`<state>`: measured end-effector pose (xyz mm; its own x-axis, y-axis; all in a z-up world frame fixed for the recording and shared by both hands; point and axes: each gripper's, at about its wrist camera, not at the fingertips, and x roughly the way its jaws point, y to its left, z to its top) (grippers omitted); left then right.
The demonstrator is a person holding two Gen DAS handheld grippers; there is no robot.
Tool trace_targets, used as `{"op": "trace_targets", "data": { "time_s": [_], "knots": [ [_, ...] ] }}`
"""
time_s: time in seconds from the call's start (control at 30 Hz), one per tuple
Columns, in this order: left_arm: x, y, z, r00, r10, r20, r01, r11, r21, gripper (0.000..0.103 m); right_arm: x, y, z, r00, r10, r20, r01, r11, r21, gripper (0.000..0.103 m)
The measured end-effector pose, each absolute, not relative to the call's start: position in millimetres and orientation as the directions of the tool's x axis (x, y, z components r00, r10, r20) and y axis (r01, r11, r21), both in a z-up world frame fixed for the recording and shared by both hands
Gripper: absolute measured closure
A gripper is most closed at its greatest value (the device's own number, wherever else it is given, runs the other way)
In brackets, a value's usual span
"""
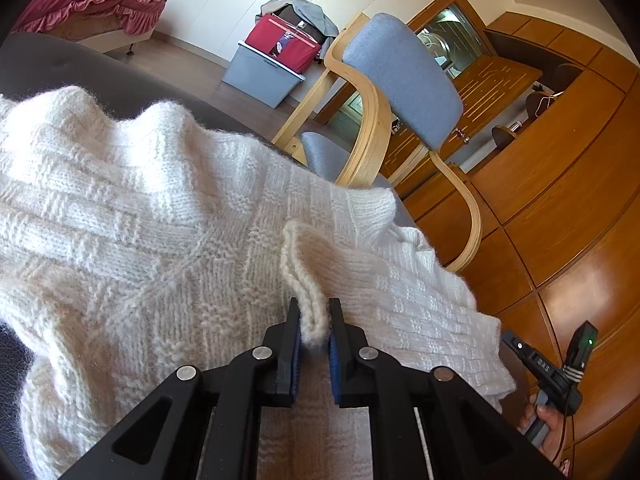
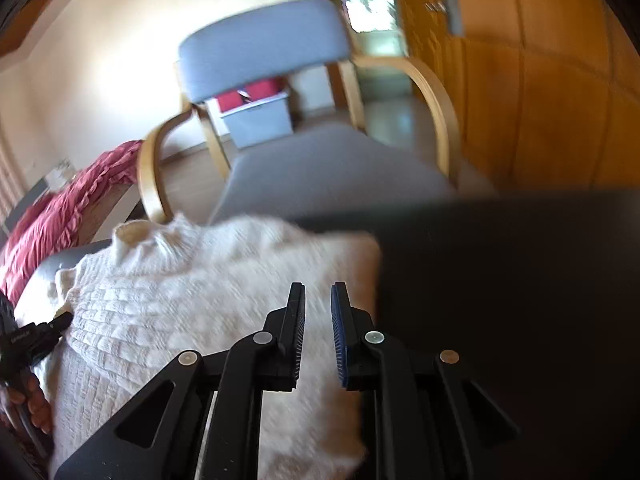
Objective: Fold clothes
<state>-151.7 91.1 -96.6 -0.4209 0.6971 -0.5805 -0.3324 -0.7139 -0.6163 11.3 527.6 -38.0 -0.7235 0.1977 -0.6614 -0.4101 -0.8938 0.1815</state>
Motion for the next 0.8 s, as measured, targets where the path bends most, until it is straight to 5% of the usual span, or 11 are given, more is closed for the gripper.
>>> {"op": "trace_targets", "data": {
  "time_s": [0.17, 0.3, 0.47, 0.67, 0.73, 0.8],
  "knots": [
    [-152, 92, -98, -0.419, 0.7, -0.579, -0.332, -0.711, -0.62, 0.093, -17, 556, -64, -0.631, 0.225, -0.743, -0.455, -0.882, 0.119, 0.091],
    [-151, 93, -98, -0.417, 0.702, -0.578, -0.332, -0.709, -0.622, 0.093, 5, 568, -53, -0.639, 0.268, -0.721, -0.521, -0.841, 0.148, 0.086],
    [-151, 93, -98, -0.416, 0.703, -0.578, -0.331, -0.708, -0.624, 0.093, 47, 536, -37, -0.743, 0.112, -0.66, -0.379, -0.883, 0.277, 0.086],
    [-151, 93, -98, -0.416, 0.703, -0.577, -0.327, -0.708, -0.626, 0.093, 69, 510, -66, -0.668, 0.123, -0.734, -0.354, -0.92, 0.168, 0.086],
    [-152, 93, -98, -0.415, 0.702, -0.578, -0.327, -0.709, -0.625, 0.093, 75, 521, -73, -0.665, 0.115, -0.738, -0.385, -0.899, 0.207, 0.075],
    [-153, 93, -98, -0.415, 0.702, -0.578, -0.327, -0.708, -0.625, 0.093, 77, 531, -74, -0.67, 0.082, -0.738, -0.398, -0.879, 0.264, 0.074]
  ]
}}
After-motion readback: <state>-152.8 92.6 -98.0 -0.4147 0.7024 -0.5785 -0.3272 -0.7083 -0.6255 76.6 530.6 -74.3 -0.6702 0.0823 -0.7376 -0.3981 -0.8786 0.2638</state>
